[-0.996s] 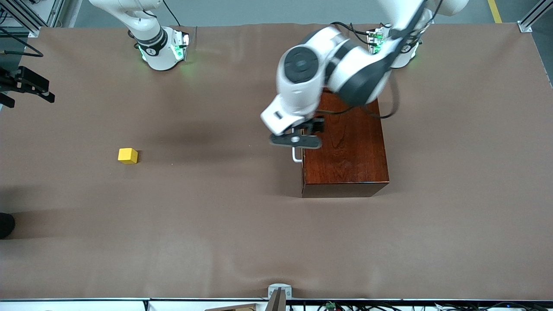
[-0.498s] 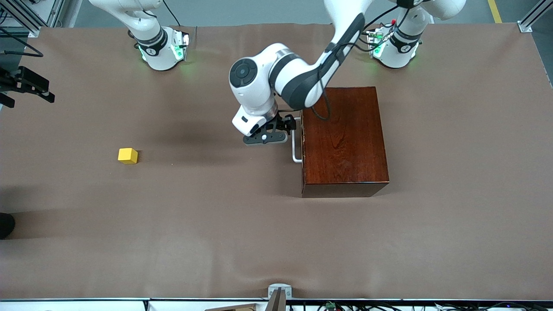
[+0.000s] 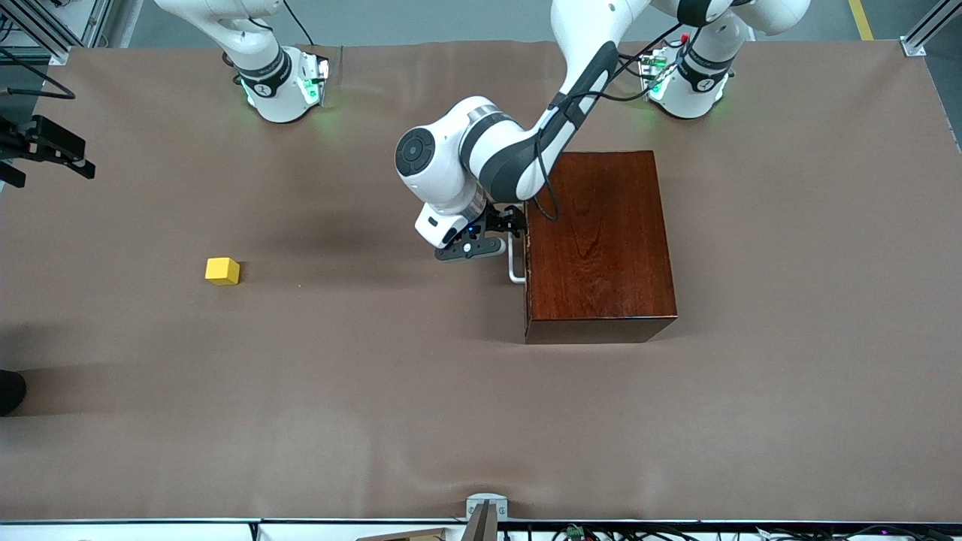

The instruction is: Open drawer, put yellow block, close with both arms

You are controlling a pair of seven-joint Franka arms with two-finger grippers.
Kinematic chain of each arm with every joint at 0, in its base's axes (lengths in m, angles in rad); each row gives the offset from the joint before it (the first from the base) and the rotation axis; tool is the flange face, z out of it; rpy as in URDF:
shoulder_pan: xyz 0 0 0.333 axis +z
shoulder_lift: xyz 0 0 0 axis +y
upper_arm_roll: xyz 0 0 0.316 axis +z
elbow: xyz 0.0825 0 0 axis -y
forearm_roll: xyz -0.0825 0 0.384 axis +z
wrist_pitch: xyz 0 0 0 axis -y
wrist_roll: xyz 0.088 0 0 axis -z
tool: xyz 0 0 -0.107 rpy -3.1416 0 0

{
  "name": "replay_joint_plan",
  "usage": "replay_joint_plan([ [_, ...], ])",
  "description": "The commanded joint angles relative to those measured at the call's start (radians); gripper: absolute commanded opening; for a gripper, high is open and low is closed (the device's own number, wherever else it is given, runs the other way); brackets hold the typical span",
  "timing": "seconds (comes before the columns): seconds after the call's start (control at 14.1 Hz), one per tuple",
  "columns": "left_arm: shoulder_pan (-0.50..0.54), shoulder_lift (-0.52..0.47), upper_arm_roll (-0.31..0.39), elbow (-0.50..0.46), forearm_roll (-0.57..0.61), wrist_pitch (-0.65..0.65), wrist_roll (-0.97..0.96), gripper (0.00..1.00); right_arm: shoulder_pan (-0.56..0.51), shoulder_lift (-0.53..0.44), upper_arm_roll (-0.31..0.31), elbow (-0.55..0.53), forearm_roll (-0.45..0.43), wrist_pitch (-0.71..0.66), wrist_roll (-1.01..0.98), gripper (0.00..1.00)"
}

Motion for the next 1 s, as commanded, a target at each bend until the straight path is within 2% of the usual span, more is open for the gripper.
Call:
replay_joint_plan([
  [0.0,-0.010,0.020,0.005,0.027,0.022,-0.014,-0.052,1.00,-0.011,0.007,0.006,0.016,0.003,-0.011,0.010,1.00],
  [0.5,-0.012,0.048,-0.009,0.038,-0.001,0.086,-0.114,1.00,-0.011,0.007,0.006,0.016,0.003,-0.011,0.010,1.00],
  [0.93,-0.012,0.046,-0.082,0.042,-0.066,0.256,-0.255,1.00,-0.013,0.007,0.005,0.014,0.003,-0.011,0.010,1.00],
])
